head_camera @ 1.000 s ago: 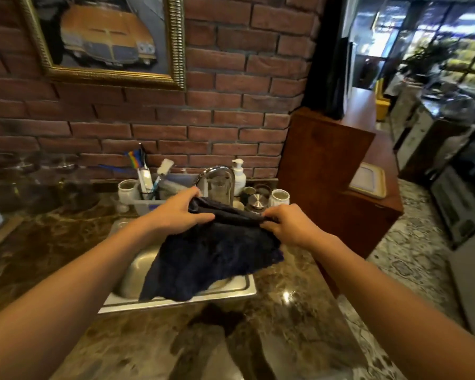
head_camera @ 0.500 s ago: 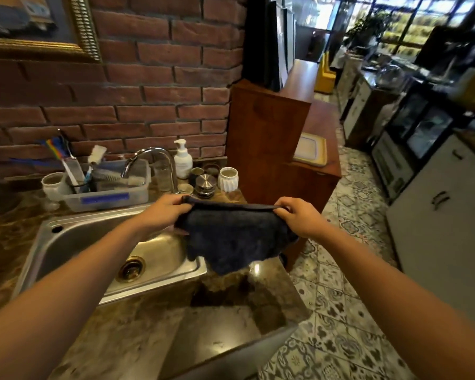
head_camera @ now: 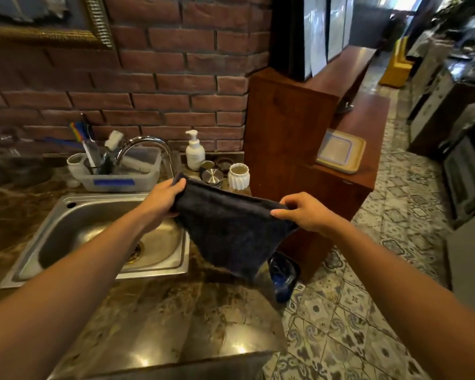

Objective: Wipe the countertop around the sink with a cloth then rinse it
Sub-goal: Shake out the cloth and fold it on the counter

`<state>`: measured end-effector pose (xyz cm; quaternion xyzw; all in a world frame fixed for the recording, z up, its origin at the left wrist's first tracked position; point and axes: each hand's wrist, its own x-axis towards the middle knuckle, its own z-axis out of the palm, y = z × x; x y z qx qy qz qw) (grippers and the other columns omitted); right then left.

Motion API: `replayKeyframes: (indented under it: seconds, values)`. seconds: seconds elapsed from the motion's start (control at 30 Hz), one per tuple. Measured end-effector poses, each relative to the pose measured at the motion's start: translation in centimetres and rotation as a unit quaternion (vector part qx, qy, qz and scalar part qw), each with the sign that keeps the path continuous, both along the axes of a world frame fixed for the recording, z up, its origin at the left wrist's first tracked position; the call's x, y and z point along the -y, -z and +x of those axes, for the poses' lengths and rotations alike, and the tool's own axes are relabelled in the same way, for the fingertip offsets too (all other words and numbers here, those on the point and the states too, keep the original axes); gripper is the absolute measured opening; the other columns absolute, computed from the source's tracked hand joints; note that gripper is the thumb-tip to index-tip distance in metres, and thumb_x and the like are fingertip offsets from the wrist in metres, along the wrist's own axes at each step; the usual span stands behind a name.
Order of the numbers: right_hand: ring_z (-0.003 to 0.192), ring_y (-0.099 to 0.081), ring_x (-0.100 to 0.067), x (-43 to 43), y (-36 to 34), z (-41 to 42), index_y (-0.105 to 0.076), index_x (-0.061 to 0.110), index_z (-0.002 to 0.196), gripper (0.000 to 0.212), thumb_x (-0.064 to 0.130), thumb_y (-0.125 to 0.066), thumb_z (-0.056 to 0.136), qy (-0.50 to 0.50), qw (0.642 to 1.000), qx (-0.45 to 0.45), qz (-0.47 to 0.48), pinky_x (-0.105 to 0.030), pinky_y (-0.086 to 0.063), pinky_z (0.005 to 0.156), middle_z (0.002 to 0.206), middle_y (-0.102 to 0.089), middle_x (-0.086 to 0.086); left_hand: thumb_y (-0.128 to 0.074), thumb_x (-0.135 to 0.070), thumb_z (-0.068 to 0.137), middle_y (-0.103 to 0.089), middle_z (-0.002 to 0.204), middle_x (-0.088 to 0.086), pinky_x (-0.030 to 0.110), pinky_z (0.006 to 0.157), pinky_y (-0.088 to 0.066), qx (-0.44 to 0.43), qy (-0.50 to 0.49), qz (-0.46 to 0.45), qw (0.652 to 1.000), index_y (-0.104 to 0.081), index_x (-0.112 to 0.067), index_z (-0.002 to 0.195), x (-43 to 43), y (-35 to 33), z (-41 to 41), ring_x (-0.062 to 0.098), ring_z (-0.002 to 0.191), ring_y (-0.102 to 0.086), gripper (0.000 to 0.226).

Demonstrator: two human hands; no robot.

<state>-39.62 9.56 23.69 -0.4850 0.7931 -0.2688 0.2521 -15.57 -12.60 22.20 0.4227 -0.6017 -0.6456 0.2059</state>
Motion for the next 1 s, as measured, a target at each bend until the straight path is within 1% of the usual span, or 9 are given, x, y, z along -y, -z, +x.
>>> replayKeyframes:
  seconds: [0.1, 0.3, 0.37, 0.47, 0.57, 0.67, 0.77, 0.87, 1.0]
  values:
    - [0.075, -0.059, -0.010, 0.9, -1.4, -0.7, -0.072, 0.020, 0.087, 0.010, 0.028, -0.076, 0.089, -0.049, 0.996, -0.072, -0.019, -0.031, -0.043, 0.069, 0.081, -0.066, 0.003, -0.045, -0.027, 0.106, -0.064, 0.097, -0.001, 0.034, 0.080, -0.045, -0.029, -0.030, -0.058, 0.997, -0.063, -0.023, 0.097, 0.0, -1.0, -0.4, 0.016, 0.096, -0.058, 0.021]
    - [0.092, -0.055, -0.017, -0.1, -0.7, 0.1, -0.075, 0.018, 0.111, 0.022, 0.015, -0.073, 0.089, -0.095, 0.970, -0.215, -0.056, -0.033, -0.045, 0.082, 0.098, -0.059, -0.001, -0.048, -0.012, 0.103, -0.063, 0.095, 0.006, 0.021, 0.073, -0.044, -0.006, 0.029, -0.160, 0.987, -0.066, -0.012, 0.106, 0.1, -0.4, 2.8, 0.012, 0.086, -0.057, 0.019]
    - [0.094, -0.056, -0.016, -1.4, 2.2, 1.2, -0.075, 0.020, 0.110, 0.021, 0.015, -0.071, 0.090, -0.128, 0.971, -0.204, 0.000, -0.031, -0.047, 0.085, 0.101, -0.060, 0.001, -0.059, -0.016, 0.096, -0.069, 0.095, 0.004, 0.031, 0.079, -0.043, 0.037, 0.072, -0.121, 0.989, -0.074, -0.014, 0.103, -0.5, 2.0, 4.9, 0.014, 0.089, -0.059, 0.017]
    - [0.093, -0.054, -0.010, -3.6, 8.1, 3.2, -0.075, 0.018, 0.110, 0.020, 0.014, -0.071, 0.090, -0.180, 0.965, -0.169, 0.089, -0.024, -0.039, 0.080, 0.097, -0.058, 0.006, -0.070, -0.026, 0.077, -0.068, 0.076, -0.006, 0.025, 0.064, -0.038, 0.133, 0.130, -0.037, 0.982, -0.081, -0.022, 0.080, -2.8, 7.3, 7.7, 0.008, 0.074, -0.055, 0.011]
    - [0.096, -0.051, -0.007, -6.2, 13.8, 5.4, -0.072, 0.015, 0.115, 0.023, 0.014, -0.068, 0.093, -0.185, 0.964, -0.090, 0.168, -0.017, -0.034, 0.075, 0.101, -0.060, 0.004, -0.068, -0.016, 0.093, -0.065, 0.084, 0.007, 0.025, 0.060, -0.038, 0.236, 0.192, -0.030, 0.952, -0.078, -0.012, 0.093, -5.8, 13.6, 10.5, 0.020, 0.079, -0.056, 0.011]
    - [0.106, -0.059, -0.016, -8.7, 17.8, 7.2, -0.072, 0.012, 0.116, 0.023, 0.012, -0.068, 0.093, -0.173, 0.958, -0.031, 0.226, -0.022, -0.042, 0.081, 0.116, -0.068, -0.004, -0.064, -0.011, 0.096, -0.066, 0.085, 0.008, 0.017, 0.054, -0.040, 0.290, 0.209, -0.008, 0.934, -0.078, -0.012, 0.101, -8.6, 17.6, 12.7, 0.012, 0.071, -0.056, 0.015]
    - [0.097, -0.060, -0.017, -9.9, 19.5, 7.7, -0.074, 0.010, 0.108, 0.021, 0.004, -0.067, 0.089, -0.165, 0.951, -0.013, 0.260, -0.021, -0.041, 0.077, 0.111, -0.070, -0.008, -0.066, -0.008, 0.095, -0.060, 0.078, 0.010, 0.016, 0.048, -0.035, 0.316, 0.225, 0.010, 0.922, -0.077, -0.017, 0.091, -9.9, 19.0, 13.8, 0.008, 0.057, -0.048, 0.014]
    - [0.091, -0.058, -0.014, -9.4, 19.1, 6.8, -0.073, 0.008, 0.105, 0.022, -0.003, -0.063, 0.089, -0.141, 0.954, 0.003, 0.266, -0.014, -0.041, 0.067, 0.107, -0.070, -0.009, -0.066, -0.010, 0.095, -0.059, 0.074, 0.008, 0.021, 0.053, -0.036, 0.305, 0.214, 0.022, 0.928, -0.077, -0.020, 0.083, -9.3, 18.7, 13.2, 0.016, 0.065, -0.050, 0.019]
    - [0.107, -0.061, -0.019, -5.9, 17.6, 5.2, -0.071, 0.008, 0.111, 0.023, -0.002, -0.060, 0.092, -0.089, 0.968, 0.005, 0.232, -0.026, -0.049, 0.090, 0.111, -0.067, -0.005, -0.062, -0.016, 0.097, -0.068, 0.088, 0.010, 0.028, 0.070, -0.044, 0.258, 0.127, 0.042, 0.957, -0.076, -0.008, 0.100, -7.4, 17.5, 10.8, 0.020, 0.083, -0.057, 0.016]
